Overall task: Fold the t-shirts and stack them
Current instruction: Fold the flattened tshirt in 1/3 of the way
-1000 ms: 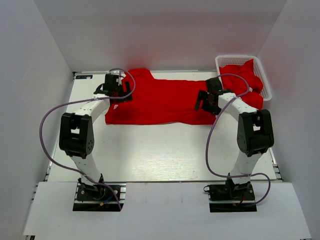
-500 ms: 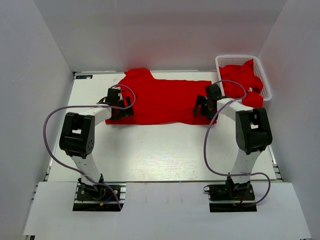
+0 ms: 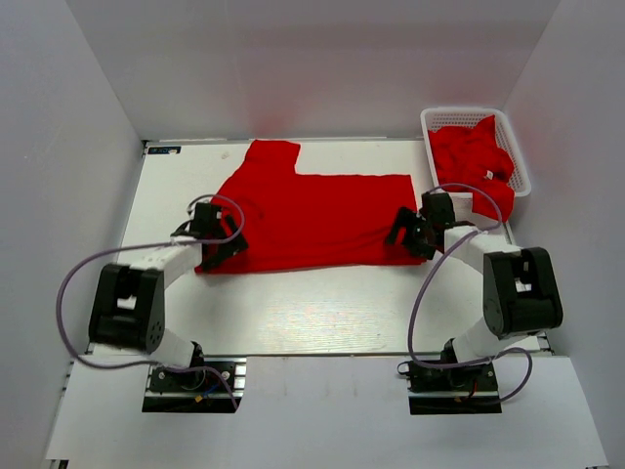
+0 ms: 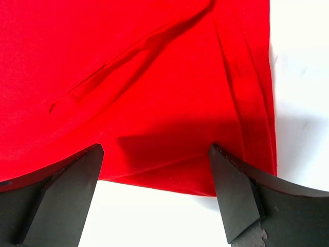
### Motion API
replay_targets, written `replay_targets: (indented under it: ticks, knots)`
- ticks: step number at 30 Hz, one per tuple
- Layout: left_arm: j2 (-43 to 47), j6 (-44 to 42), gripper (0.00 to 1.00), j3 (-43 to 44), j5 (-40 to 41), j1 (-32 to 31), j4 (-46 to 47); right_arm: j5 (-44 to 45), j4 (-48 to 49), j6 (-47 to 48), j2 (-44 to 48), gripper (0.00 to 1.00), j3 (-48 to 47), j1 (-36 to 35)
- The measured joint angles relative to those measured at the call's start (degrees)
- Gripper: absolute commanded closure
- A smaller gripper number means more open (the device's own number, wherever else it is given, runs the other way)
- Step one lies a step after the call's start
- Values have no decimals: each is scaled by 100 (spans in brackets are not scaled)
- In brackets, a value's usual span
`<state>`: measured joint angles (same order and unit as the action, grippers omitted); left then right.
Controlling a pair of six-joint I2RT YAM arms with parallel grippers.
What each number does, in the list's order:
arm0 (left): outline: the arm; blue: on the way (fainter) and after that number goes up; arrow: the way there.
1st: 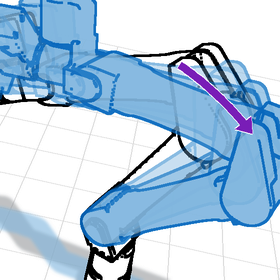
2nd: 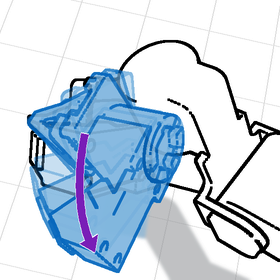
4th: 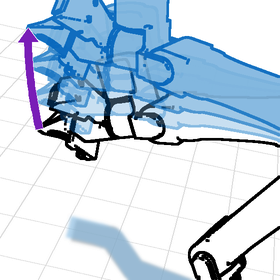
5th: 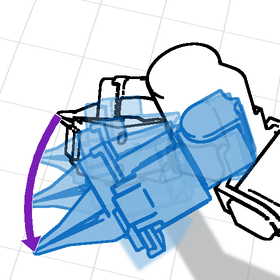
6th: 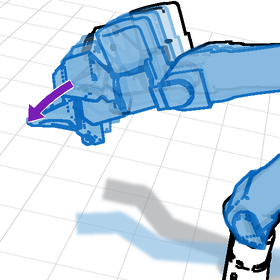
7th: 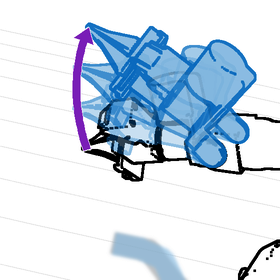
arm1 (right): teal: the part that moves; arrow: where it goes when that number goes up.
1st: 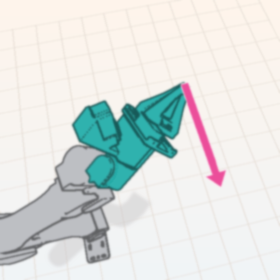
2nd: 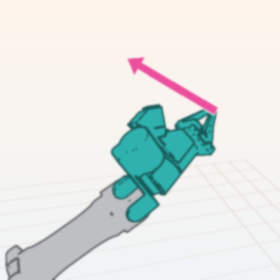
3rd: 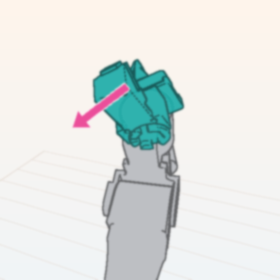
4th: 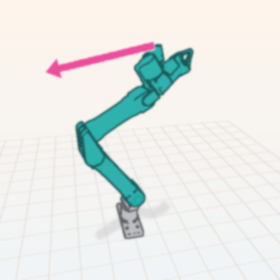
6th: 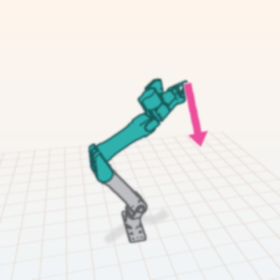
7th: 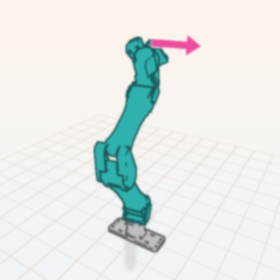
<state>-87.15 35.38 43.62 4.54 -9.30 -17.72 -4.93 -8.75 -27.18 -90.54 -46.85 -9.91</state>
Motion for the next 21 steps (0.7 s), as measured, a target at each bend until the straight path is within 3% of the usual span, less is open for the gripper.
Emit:
replay_targets:
  ticks: [7, 13, 17, 21]
  knots:
    - [2024, 855, 0, -1246, -337, -4, -1211, -509, -468, 79, 949, 10, 789, -9]
    - [3191, 1222, 0, -1486, -549, -31, -2754, -573, -1397, 68, 1799, 10, 1237, -22]
    - [3392, 1270, 0, -1261, -595, -31, -3213, -522, -2076, 140, 1943, 10, 1189, -22]
    - [3018, 1158, 0, -400, -372, -31, -3460, -481, -2426, 243, 1832, 10, 820, -22]
